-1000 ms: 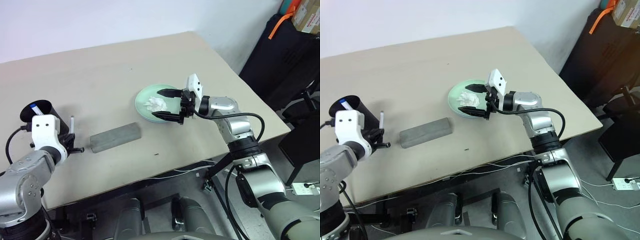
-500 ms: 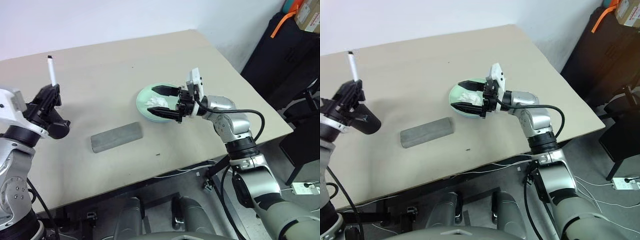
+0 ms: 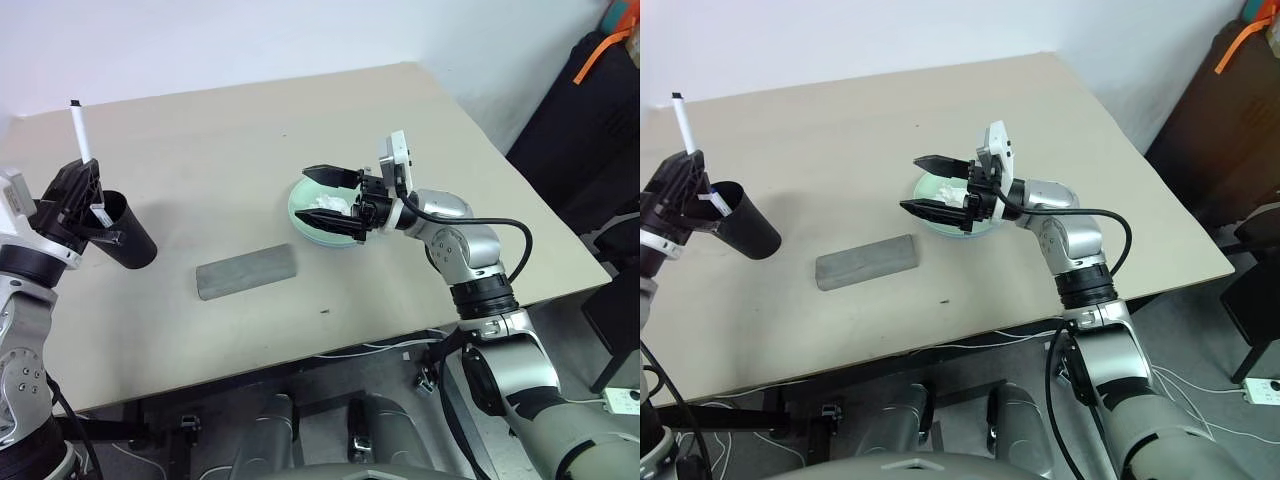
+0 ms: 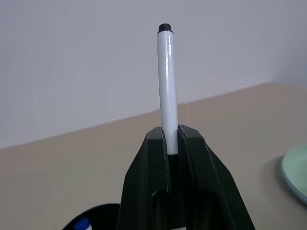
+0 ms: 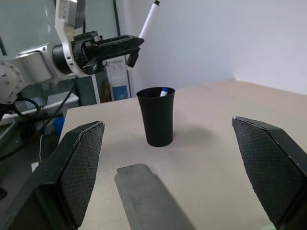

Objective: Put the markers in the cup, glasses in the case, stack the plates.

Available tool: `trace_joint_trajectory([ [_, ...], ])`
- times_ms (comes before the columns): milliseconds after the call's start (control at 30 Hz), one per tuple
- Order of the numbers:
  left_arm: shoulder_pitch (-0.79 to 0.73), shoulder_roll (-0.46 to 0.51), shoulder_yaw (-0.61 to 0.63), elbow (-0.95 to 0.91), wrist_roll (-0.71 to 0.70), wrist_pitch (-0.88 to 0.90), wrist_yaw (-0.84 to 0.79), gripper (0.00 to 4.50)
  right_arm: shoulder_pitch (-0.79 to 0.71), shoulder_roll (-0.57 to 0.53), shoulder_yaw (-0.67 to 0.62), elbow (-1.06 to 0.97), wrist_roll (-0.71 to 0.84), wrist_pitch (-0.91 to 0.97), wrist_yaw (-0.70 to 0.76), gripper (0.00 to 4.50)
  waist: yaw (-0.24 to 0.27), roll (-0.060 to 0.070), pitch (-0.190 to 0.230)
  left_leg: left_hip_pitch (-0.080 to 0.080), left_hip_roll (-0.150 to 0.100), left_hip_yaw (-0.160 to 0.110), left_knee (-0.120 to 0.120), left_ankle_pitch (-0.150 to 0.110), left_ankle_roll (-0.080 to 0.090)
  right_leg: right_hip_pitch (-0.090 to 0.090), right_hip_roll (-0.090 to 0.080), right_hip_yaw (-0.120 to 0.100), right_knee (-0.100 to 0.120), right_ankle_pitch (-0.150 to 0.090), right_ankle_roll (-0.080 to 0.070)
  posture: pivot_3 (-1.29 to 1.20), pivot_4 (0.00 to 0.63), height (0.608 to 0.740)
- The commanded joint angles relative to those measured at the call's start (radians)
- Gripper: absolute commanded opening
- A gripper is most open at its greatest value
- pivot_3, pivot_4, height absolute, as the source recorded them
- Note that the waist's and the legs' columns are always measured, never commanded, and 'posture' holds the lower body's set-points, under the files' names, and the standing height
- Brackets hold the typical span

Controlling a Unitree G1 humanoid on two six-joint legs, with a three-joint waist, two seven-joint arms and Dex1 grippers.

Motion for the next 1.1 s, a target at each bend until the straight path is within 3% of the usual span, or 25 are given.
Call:
trace_joint_trajectory([
  [33,-0.042,0.032,0.025,0.047,0.032,-0.051,0.041,0.01,0.005,-0.001,-0.021,-0.044,0.004,-0.046,0.009,4.50,0.001,0.000,0.000,0.001,0.007,0.008,0.000,0.000,0.000,0.000,0.002,0.001,0.000,0.000,-0.001,0.00,0.150,0.736],
  [133,-0.055,0.048,0.018,0.105,0.068,-0.073,0.061,0.01,0.011,-0.002,-0.027,-0.060,0.025,-0.037,0.018,4.50,-0.015,0.001,0.001,0.002,0.010,0.015,-0.002,0.000,0.000,0.004,0.000,-0.004,0.000,-0.001,-0.002,0.00,0.150,0.736],
  [200,-0.062,0.051,0.013,0.124,0.068,-0.079,0.063,0.01,0.016,-0.005,-0.023,-0.069,0.023,-0.039,0.029,4.50,-0.030,0.002,0.001,0.003,-0.011,-0.009,-0.008,0.008,0.012,0.008,-0.012,-0.013,0.005,-0.008,0.009,0.00,0.150,0.736],
  [267,-0.068,0.055,0.005,0.140,0.067,-0.076,0.065,0.01,0.013,0.000,-0.028,-0.065,0.022,-0.028,0.014,4.50,-0.035,0.001,0.001,0.005,-0.040,-0.048,-0.015,0.014,0.011,0.008,-0.014,0.006,0.018,-0.022,0.027,0.00,0.150,0.736],
  [300,-0.071,0.056,-0.001,0.149,0.072,-0.077,0.068,0.01,0.011,0.001,-0.030,-0.064,0.022,-0.024,0.010,4.50,-0.034,0.001,0.001,0.006,-0.055,-0.068,-0.021,0.019,0.007,0.008,-0.012,0.019,0.021,-0.028,0.031,0.00,0.150,0.736],
  [367,-0.076,0.056,-0.010,0.165,0.081,-0.080,0.072,0.01,0.008,0.005,-0.036,-0.058,0.020,-0.020,-0.007,4.50,-0.030,0.000,0.001,0.009,-0.076,-0.093,-0.025,0.019,0.006,0.009,-0.017,0.019,0.021,-0.032,0.025,0.00,0.150,0.738],
  [500,-0.082,0.048,-0.024,0.215,0.106,-0.120,0.080,0.01,0.007,0.001,-0.041,-0.055,0.019,-0.008,-0.024,4.50,-0.008,0.001,0.001,0.008,-0.059,-0.060,-0.022,0.021,0.000,0.006,-0.017,0.030,0.020,-0.030,0.018,0.00,0.150,0.738],
  [667,-0.097,0.032,-0.065,0.343,0.152,-0.210,0.069,0.01,0.015,-0.010,-0.029,-0.056,-0.005,-0.029,-0.022,4.50,-0.001,0.000,0.001,0.008,-0.059,-0.041,-0.022,0.021,-0.001,0.003,-0.018,0.048,0.014,-0.024,0.028,0.00,0.150,0.738],
  [933,-0.072,-0.001,-0.114,0.406,0.178,-0.295,0.055,0.01,0.028,-0.023,-0.027,-0.075,-0.022,-0.033,-0.030,4.50,-0.001,-0.001,0.000,0.003,-0.060,-0.026,-0.020,0.021,-0.001,0.001,-0.017,0.070,-0.005,-0.008,0.042,0.00,0.150,0.738],
  [1100,-0.066,-0.006,-0.129,0.422,0.182,-0.307,0.043,0.01,0.030,-0.030,-0.024,-0.077,-0.032,-0.040,-0.038,4.50,0.001,-0.002,0.000,0.003,-0.059,-0.020,-0.020,0.020,0.000,-0.001,-0.018,0.075,-0.006,-0.005,0.038,0.00,0.150,0.738],
])
